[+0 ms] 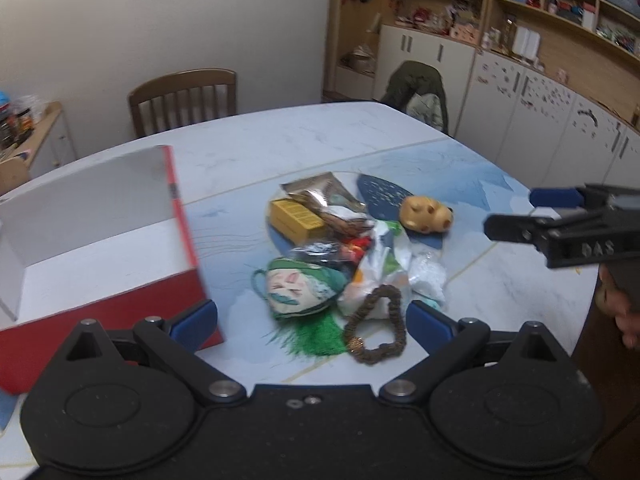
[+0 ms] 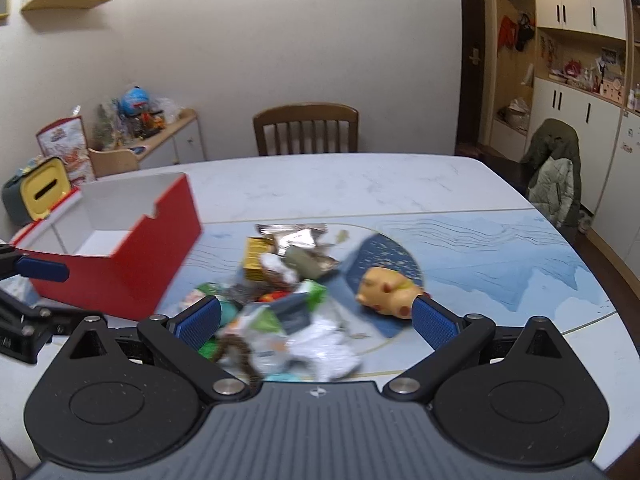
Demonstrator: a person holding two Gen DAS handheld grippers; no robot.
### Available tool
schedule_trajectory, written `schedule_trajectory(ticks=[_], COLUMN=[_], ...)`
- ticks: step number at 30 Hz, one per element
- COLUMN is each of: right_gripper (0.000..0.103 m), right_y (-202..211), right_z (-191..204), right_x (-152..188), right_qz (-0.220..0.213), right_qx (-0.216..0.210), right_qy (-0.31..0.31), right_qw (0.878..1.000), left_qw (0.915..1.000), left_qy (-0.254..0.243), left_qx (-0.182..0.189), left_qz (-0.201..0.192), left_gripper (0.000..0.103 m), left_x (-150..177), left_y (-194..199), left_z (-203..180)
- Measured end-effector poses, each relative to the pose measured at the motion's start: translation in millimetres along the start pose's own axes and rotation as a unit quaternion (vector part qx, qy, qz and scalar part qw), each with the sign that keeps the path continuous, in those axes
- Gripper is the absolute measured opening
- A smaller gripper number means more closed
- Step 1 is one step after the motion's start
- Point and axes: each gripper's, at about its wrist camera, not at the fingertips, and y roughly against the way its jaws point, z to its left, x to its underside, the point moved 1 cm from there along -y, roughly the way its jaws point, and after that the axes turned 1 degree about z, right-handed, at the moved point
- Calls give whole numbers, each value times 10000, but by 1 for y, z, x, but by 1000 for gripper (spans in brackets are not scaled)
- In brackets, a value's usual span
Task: Organize objects
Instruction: 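Grasp the brown bead bracelet with the left tool while the right tool grasps the yellow pig toy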
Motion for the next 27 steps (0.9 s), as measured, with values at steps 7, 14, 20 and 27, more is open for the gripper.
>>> schedule_trajectory(ticks=[7,14,20,27], right_gripper=[100,98,95,88], right_y=[-35,-64,-87,-125], right_z=[-31,-51,-62,-72], right_x=[-3,-6,-7,-11], right_qz=[278,523,678,878], right_qx=[147,129,62,20], right_qy=[95,263,461,661], right_qw=[9995,9982,9966,9939], left_qw=[9989,9972,9963,9957], left_qy=[-357,-360,-216,-96], left_qx=[126,191,142,92], left_qz=[284,622,823,912], left_gripper=[97,89,79,66], left_x=[3,10,12,9], left_y=[-44,-73,-87,-98], left_z=[-17,-29,-32,-32])
